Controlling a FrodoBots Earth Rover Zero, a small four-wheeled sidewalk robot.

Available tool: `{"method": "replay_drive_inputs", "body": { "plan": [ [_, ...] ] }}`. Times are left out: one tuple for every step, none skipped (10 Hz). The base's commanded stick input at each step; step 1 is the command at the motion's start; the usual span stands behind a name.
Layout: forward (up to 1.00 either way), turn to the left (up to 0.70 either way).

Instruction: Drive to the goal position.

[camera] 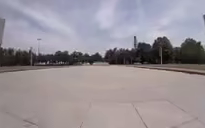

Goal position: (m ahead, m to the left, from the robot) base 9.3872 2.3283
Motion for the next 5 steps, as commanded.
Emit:
{"method": "replay_drive_inputs", "body": {
  "plan": [
    [1.0, 0.08],
    [1.0, 0.15],
    [1.0, 0.22],
    [1.0, 0.25],
    [1.0, 0.11]
  ]
}}
